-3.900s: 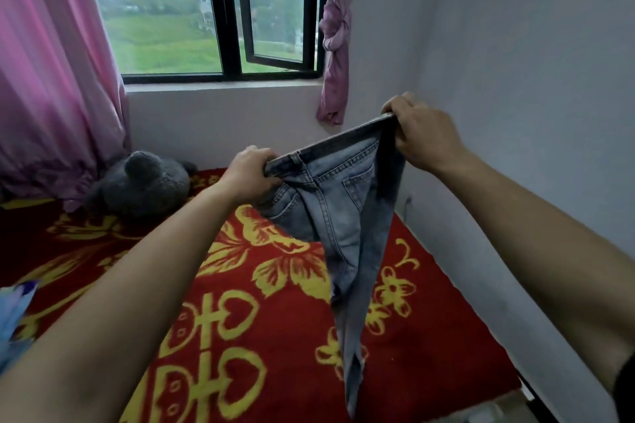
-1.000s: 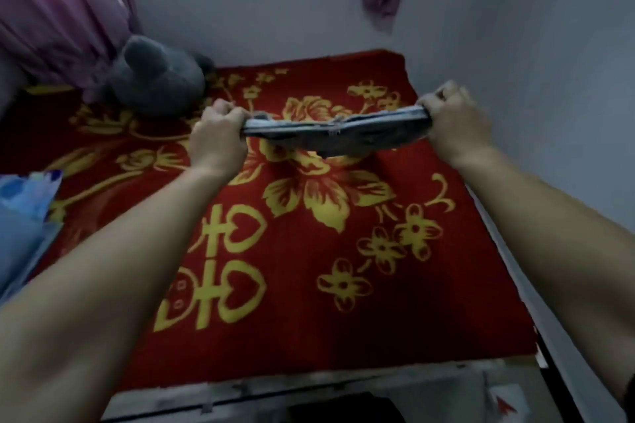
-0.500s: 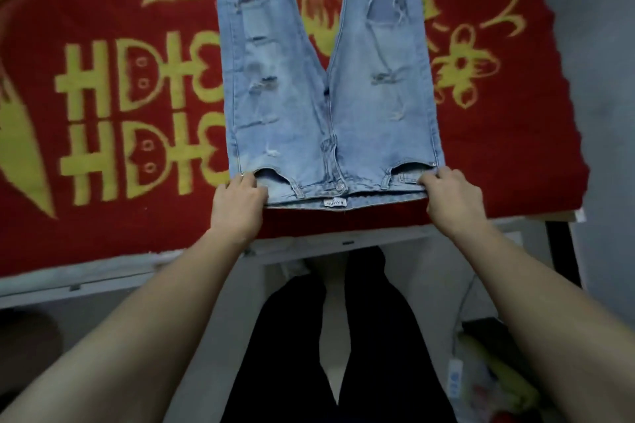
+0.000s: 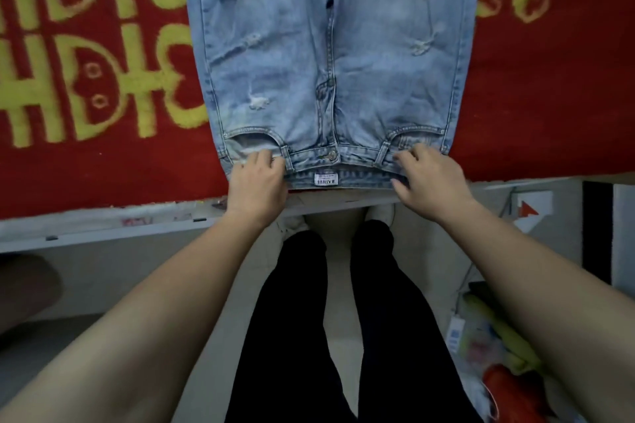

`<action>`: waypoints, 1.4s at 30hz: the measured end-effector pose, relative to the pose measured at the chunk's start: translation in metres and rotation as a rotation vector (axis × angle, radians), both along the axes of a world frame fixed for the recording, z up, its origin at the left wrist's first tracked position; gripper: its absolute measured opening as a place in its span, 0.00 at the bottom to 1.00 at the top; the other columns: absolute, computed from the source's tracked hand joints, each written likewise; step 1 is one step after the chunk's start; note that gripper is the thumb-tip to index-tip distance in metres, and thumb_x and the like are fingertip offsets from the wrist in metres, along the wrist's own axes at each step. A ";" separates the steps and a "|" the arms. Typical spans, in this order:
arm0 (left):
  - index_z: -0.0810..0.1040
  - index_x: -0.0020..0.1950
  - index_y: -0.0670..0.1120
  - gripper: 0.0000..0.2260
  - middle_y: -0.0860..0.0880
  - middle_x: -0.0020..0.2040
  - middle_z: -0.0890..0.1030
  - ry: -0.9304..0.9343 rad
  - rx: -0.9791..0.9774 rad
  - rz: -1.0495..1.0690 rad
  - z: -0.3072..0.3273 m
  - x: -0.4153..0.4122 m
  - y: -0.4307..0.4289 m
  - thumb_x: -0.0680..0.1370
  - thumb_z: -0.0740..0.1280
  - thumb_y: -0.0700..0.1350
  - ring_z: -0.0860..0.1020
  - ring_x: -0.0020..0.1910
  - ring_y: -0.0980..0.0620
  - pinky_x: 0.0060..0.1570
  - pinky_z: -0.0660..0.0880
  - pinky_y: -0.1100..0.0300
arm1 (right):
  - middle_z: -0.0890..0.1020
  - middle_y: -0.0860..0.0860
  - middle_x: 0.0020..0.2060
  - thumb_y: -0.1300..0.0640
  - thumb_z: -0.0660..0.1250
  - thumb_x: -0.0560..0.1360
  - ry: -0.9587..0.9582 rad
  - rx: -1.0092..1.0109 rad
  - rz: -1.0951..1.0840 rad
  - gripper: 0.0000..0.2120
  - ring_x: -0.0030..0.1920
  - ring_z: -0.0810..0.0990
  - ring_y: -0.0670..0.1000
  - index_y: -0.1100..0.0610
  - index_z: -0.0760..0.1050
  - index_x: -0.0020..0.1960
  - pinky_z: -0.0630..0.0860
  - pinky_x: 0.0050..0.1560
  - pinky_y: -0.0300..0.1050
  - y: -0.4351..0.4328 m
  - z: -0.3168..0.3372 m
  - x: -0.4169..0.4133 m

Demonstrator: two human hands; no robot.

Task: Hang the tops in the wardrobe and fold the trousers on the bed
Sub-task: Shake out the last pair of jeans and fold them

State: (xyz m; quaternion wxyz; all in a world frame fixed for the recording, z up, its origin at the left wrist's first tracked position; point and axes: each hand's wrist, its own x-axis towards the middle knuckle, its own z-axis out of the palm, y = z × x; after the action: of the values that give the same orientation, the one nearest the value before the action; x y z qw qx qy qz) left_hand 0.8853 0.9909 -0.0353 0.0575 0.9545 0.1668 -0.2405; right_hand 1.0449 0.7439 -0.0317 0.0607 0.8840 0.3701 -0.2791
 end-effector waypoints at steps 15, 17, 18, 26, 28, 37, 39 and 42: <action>0.73 0.41 0.39 0.08 0.41 0.39 0.69 0.024 -0.064 -0.012 -0.010 0.018 -0.021 0.68 0.69 0.29 0.64 0.33 0.45 0.29 0.57 0.54 | 0.77 0.57 0.44 0.62 0.70 0.70 -0.052 0.147 0.019 0.09 0.44 0.79 0.61 0.60 0.76 0.50 0.67 0.28 0.46 -0.006 -0.015 0.001; 0.72 0.44 0.39 0.07 0.43 0.41 0.65 0.026 -0.079 0.001 -0.010 0.010 -0.024 0.71 0.67 0.30 0.63 0.34 0.46 0.28 0.57 0.54 | 0.76 0.56 0.42 0.61 0.71 0.68 -0.071 0.166 0.009 0.09 0.42 0.78 0.59 0.59 0.75 0.47 0.62 0.27 0.43 -0.008 -0.012 -0.002; 0.72 0.46 0.40 0.07 0.43 0.43 0.66 0.031 -0.065 -0.001 -0.011 0.007 -0.025 0.72 0.67 0.32 0.64 0.35 0.45 0.28 0.57 0.54 | 0.76 0.55 0.42 0.61 0.71 0.68 -0.076 0.175 0.009 0.09 0.41 0.78 0.59 0.59 0.75 0.47 0.60 0.27 0.42 -0.009 -0.012 -0.004; 0.72 0.57 0.42 0.13 0.43 0.56 0.72 0.066 0.056 -0.095 -0.015 0.030 -0.023 0.73 0.67 0.33 0.75 0.48 0.42 0.28 0.62 0.55 | 0.76 0.57 0.44 0.61 0.69 0.70 -0.087 0.160 0.034 0.09 0.44 0.77 0.60 0.60 0.75 0.49 0.62 0.29 0.45 -0.010 -0.027 -0.002; 0.74 0.55 0.41 0.09 0.43 0.55 0.72 0.093 0.064 -0.110 -0.011 0.034 -0.024 0.75 0.65 0.34 0.76 0.48 0.42 0.29 0.62 0.55 | 0.76 0.57 0.45 0.59 0.69 0.70 -0.085 0.167 0.032 0.09 0.46 0.77 0.60 0.60 0.75 0.49 0.62 0.29 0.45 -0.010 -0.027 -0.003; 0.74 0.54 0.43 0.07 0.43 0.53 0.74 0.156 0.035 -0.014 -0.002 0.035 -0.033 0.77 0.63 0.39 0.77 0.49 0.40 0.33 0.62 0.53 | 0.77 0.57 0.45 0.56 0.71 0.71 -0.055 0.146 0.099 0.11 0.48 0.76 0.61 0.59 0.74 0.49 0.64 0.32 0.46 -0.006 -0.025 -0.004; 0.75 0.56 0.43 0.08 0.44 0.53 0.74 0.203 0.033 -0.021 -0.003 0.038 -0.035 0.77 0.63 0.38 0.77 0.50 0.40 0.35 0.64 0.53 | 0.76 0.57 0.48 0.54 0.69 0.74 -0.002 0.108 0.106 0.11 0.50 0.75 0.61 0.59 0.74 0.51 0.67 0.34 0.50 -0.003 -0.027 -0.004; 0.76 0.57 0.43 0.10 0.43 0.54 0.74 0.283 0.022 -0.018 -0.006 0.038 -0.039 0.77 0.63 0.39 0.76 0.53 0.40 0.38 0.66 0.52 | 0.75 0.56 0.53 0.52 0.66 0.77 0.059 0.012 0.079 0.12 0.56 0.74 0.59 0.58 0.73 0.56 0.72 0.40 0.53 0.002 -0.025 -0.004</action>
State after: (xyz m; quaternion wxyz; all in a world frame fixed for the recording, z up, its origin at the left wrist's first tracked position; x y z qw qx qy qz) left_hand 0.9233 0.9524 -0.0409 0.0209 0.9130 0.1672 -0.3715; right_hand 1.0405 0.7457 -0.0572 0.0553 0.8605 0.4078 -0.3002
